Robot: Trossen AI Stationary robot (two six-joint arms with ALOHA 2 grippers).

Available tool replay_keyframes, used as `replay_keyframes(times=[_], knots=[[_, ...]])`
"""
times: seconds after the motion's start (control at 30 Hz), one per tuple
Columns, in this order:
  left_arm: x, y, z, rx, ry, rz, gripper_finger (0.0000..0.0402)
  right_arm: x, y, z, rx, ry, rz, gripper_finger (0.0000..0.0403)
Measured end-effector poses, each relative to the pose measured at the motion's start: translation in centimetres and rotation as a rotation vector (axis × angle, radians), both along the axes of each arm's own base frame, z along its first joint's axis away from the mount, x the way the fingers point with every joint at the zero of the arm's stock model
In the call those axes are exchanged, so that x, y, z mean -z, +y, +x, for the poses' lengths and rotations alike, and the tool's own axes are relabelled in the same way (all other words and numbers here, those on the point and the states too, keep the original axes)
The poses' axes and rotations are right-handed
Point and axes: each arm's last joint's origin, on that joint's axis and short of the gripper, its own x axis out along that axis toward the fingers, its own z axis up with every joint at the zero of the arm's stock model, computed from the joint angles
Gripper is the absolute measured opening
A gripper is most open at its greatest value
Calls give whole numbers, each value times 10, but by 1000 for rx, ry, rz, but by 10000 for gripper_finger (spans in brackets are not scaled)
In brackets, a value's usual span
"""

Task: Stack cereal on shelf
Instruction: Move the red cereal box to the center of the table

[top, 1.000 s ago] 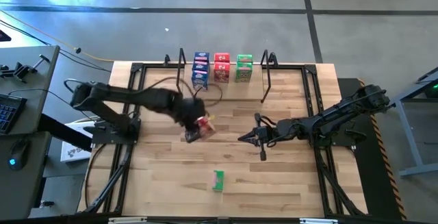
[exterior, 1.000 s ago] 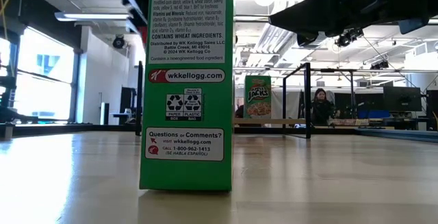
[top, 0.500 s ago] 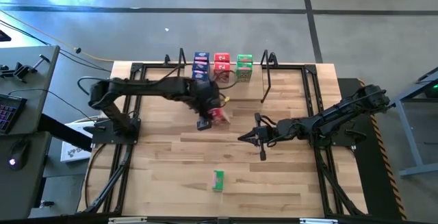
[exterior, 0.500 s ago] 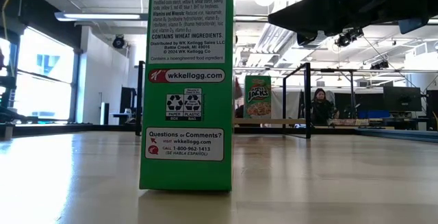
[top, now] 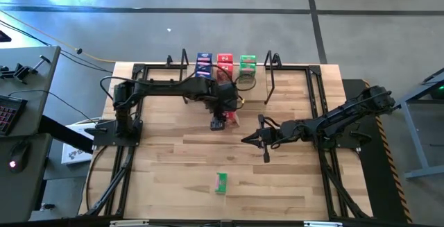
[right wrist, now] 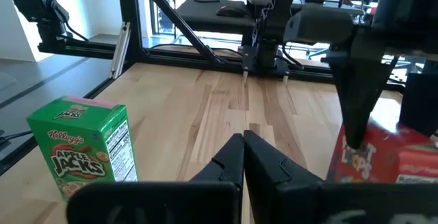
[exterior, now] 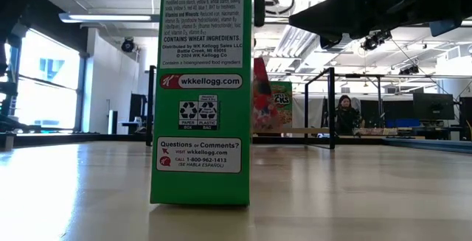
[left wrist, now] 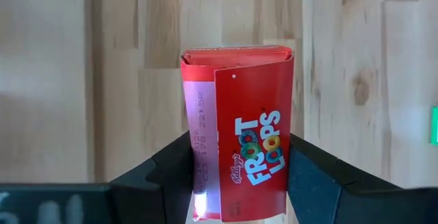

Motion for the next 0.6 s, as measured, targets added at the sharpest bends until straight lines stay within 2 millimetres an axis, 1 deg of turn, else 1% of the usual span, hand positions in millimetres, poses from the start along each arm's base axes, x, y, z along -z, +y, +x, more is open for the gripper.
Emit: replay_keyframes(times=[0.13, 0.4, 0.6], knots=[[4, 0, 0, 4, 22, -2, 196, 0, 0, 0, 0, 1, 0, 0], [2, 0, -1, 0, 17, -3, 231, 0, 0, 0, -1, 1, 0, 0], [1, -3, -2, 0, 30, -6, 249, 0, 0, 0, -1, 1, 0, 0]])
